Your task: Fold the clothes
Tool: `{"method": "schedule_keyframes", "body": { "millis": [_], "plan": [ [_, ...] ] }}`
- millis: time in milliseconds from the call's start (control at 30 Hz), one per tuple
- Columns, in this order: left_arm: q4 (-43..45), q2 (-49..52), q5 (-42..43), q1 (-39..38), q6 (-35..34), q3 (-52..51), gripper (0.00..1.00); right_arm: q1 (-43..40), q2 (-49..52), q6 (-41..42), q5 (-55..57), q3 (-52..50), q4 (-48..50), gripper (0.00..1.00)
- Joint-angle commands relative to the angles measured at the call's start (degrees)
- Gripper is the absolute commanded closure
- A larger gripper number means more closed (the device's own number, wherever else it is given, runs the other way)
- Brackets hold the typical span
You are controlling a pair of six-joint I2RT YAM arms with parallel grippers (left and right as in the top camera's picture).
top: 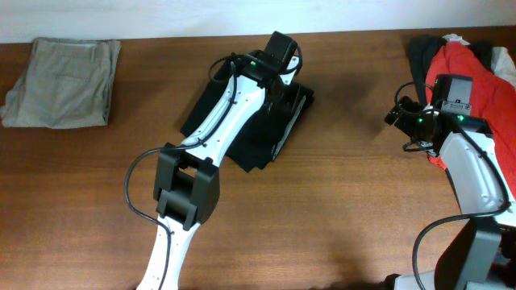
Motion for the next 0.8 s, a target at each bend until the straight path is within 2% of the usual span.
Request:
{"method": "schedule_keyframes", "body": {
  "millis": [0,233,367,467,533,567,600,667,767],
  "plan": [
    [1.92,-0.26,-0.83,-0.09,-0.70,0.79,0.83,-0.17,-0.55,0.66,0.55,-0.11,0.00,0.01],
    [7.85,8.02,-0.81,-0.09,-1.51,0.79,0.82,-0.17,-0.55,0.66,0.55,-0.11,0.00,0.01],
    [7.85,9.88,-0.61,-0.09,-1.51,0.79,0.80,-0.15,-0.55,0.66,0.55,-0.11,0.00,0.01],
    [5.03,8.55,-0.63,-0.07,-1.46,4.02,0.74,-0.17,-0.55,0.66,0.55,-0.11,0.00,0.01],
    [0.92,6.14,-0.85,-0.02,-1.44,8.63,0.67,-0.17,-0.55,0.66,0.55,-0.11,0.00,0.01],
    [-2.23,4.74,-0.87,0.04,-0.31,11.34,0.59,-0.17,-0.55,0.66,0.55,-0.11,0.00,0.01],
    [-5.95,3.58,-1.53,0.22,0.42,13.66,0.46,-0.17,-0.55,0.63,0.55,-0.11,0.00,0.01],
    [-15.76,1.79,-4.13,0.98,0.42,16.94,0.43,-0.17,-0.55,0.63,0.55,-0.11,0.00,0.01],
    [-27.04,1.86,-4.04,2.16,0.42,15.08,0.43,-0.17,-0.55,0.66,0.55,-0.11,0.00,0.01]
  ]
}}
